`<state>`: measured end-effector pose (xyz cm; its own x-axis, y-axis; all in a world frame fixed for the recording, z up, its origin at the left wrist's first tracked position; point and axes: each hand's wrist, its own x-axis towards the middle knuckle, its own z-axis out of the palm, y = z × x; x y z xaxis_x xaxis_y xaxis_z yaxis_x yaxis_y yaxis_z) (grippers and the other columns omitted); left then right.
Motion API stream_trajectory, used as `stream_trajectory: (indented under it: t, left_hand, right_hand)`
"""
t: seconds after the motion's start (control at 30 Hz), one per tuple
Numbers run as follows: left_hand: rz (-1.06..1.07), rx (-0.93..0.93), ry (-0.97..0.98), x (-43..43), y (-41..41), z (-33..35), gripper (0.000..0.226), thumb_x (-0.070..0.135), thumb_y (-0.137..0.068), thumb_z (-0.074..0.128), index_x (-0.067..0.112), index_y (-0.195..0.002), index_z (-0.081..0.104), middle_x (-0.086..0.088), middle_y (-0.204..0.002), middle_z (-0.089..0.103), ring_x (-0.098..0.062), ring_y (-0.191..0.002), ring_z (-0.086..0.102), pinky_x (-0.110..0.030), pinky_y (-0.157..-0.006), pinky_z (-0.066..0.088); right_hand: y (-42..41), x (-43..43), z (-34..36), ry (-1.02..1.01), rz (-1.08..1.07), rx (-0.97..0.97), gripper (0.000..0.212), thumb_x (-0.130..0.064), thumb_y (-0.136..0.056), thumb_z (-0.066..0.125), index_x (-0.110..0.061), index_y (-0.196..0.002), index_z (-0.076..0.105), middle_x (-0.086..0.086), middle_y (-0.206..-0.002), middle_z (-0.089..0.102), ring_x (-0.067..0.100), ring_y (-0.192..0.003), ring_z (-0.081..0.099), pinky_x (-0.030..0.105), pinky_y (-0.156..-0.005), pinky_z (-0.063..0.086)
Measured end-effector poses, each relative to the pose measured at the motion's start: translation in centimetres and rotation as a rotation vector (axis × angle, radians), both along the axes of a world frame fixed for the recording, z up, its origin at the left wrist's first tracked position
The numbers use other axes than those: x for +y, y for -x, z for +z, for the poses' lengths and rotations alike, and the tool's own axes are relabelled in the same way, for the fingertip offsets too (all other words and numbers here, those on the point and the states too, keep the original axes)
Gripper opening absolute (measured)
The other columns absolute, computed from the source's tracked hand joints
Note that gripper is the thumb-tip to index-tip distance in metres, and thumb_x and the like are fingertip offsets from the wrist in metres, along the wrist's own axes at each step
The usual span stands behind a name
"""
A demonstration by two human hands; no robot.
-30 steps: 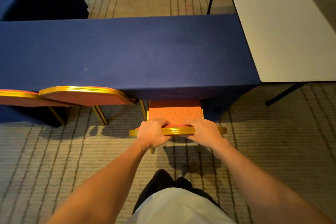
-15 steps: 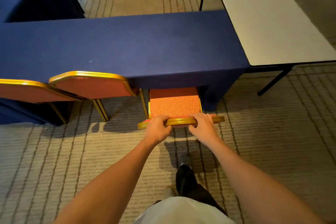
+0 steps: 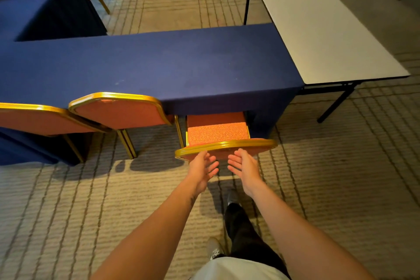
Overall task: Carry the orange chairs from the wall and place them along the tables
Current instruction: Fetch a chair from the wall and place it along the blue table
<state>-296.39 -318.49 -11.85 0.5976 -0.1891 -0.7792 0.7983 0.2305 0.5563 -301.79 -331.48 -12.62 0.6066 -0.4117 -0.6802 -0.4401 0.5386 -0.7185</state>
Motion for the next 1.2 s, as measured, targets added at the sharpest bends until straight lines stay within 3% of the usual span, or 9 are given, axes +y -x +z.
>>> stream_trajectory:
  t: [0.1, 0.17, 0.23, 0.37, 0.5, 0.57, 0.8, 0.97, 1.2]
  left_hand:
    - [0.141, 0.148, 0.144, -0.9, -2.0, -1.2, 0.052, 0.042, -0.104, 0.052, 0.008, -0.141, 0.039, -0.017, -0.135, 0.053, -0.037, -0.13, 0.053, -0.044, -0.104, 0.048]
    - [0.208, 0.231, 0.212, -1.7, -3.5, -2.4, 0.059, 0.045, -0.101, 0.055, 0.002, -0.14, 0.043, -0.019, -0.142, 0.048, -0.038, -0.136, 0.047, -0.048, -0.11, 0.044]
    - [0.26, 0.283, 0.278, -2.4, -4.7, -3.3, 0.051, 0.043, -0.101, 0.056, 0.003, -0.132, 0.048, -0.021, -0.141, 0.049, -0.039, -0.134, 0.049, -0.055, -0.111, 0.042]
    - [0.368, 0.33, 0.323, -3.5, -6.8, -4.9, 0.035, 0.031, -0.104, 0.053, 0.006, -0.128, 0.051, -0.023, -0.135, 0.054, -0.041, -0.129, 0.052, -0.063, -0.103, 0.044]
    - [0.369, 0.293, 0.226, -4.8, -7.9, -6.2, 0.045, 0.014, -0.098, 0.05, 0.004, -0.141, 0.045, -0.024, -0.137, 0.056, -0.043, -0.122, 0.056, -0.062, -0.079, 0.053]
    - [0.374, 0.276, 0.188, -5.3, -9.7, -6.5, 0.045, 0.013, -0.095, 0.049, 0.003, -0.139, 0.047, -0.025, -0.138, 0.055, -0.044, -0.12, 0.057, -0.06, -0.07, 0.055]
    - [0.368, 0.213, 0.162, -7.5, -16.7, -6.7, 0.04, 0.012, -0.095, 0.046, 0.002, -0.134, 0.052, -0.025, -0.119, 0.063, -0.042, -0.115, 0.06, -0.059, -0.074, 0.056]
    - [0.375, 0.207, 0.104, -8.6, -21.0, -7.5, 0.045, 0.015, -0.093, 0.05, 0.003, -0.136, 0.052, -0.027, -0.13, 0.062, -0.043, -0.116, 0.062, -0.057, -0.063, 0.061]
    - [0.37, 0.195, 0.082, -11.1, -29.3, -7.1, 0.041, 0.017, -0.093, 0.054, 0.001, -0.13, 0.053, -0.026, -0.122, 0.063, -0.039, -0.105, 0.065, -0.058, -0.067, 0.061]
  right_hand:
    - [-1.7, -1.2, 0.1, -0.174, -0.095, -0.018, 0.036, -0.039, -0.102, 0.055, -0.011, -0.124, 0.048, 0.012, -0.109, 0.064, 0.028, -0.104, 0.065, 0.041, -0.095, 0.055]
    - [-3.4, -2.2, -0.4, -0.265, -0.154, -0.01, 0.043, -0.043, -0.099, 0.058, -0.01, -0.125, 0.048, 0.014, -0.112, 0.062, 0.027, -0.101, 0.064, 0.042, -0.096, 0.052]
    - [-4.9, -2.9, -1.2, -0.288, -0.184, 0.032, 0.052, -0.048, -0.096, 0.06, -0.014, -0.133, 0.049, 0.016, -0.119, 0.064, 0.027, -0.101, 0.067, 0.04, -0.086, 0.054]
    - [-7.3, -4.2, -3.3, -0.204, -0.211, 0.239, 0.059, -0.051, -0.089, 0.066, -0.016, -0.133, 0.046, 0.015, -0.119, 0.063, 0.032, -0.102, 0.066, 0.044, -0.072, 0.056]
    - [-9.6, -5.6, -4.3, -0.215, -0.354, 0.241, 0.045, -0.023, -0.091, 0.063, -0.01, -0.13, 0.046, 0.019, -0.111, 0.059, 0.034, -0.092, 0.063, 0.052, -0.071, 0.059]
    - [-11.5, -6.1, -4.5, -0.16, -0.403, 0.256, 0.038, -0.019, -0.09, 0.062, -0.01, -0.123, 0.047, 0.016, -0.102, 0.057, 0.032, -0.086, 0.063, 0.053, -0.075, 0.06]
    - [-18.1, -7.7, -4.6, -0.11, -0.389, 0.232, 0.037, -0.018, -0.087, 0.062, -0.005, -0.12, 0.053, 0.018, -0.103, 0.059, 0.031, -0.085, 0.063, 0.052, -0.072, 0.061]
    - [-22.4, -8.7, -4.9, -0.119, -0.381, 0.236, 0.039, -0.023, -0.092, 0.062, -0.008, -0.126, 0.05, 0.016, -0.102, 0.061, 0.031, -0.086, 0.066, 0.048, -0.068, 0.063]
    - [-30.4, -11.7, -4.1, -0.12, -0.359, 0.225, 0.032, -0.021, -0.092, 0.062, -0.011, -0.118, 0.048, 0.016, -0.102, 0.061, 0.031, -0.086, 0.066, 0.051, -0.076, 0.062]
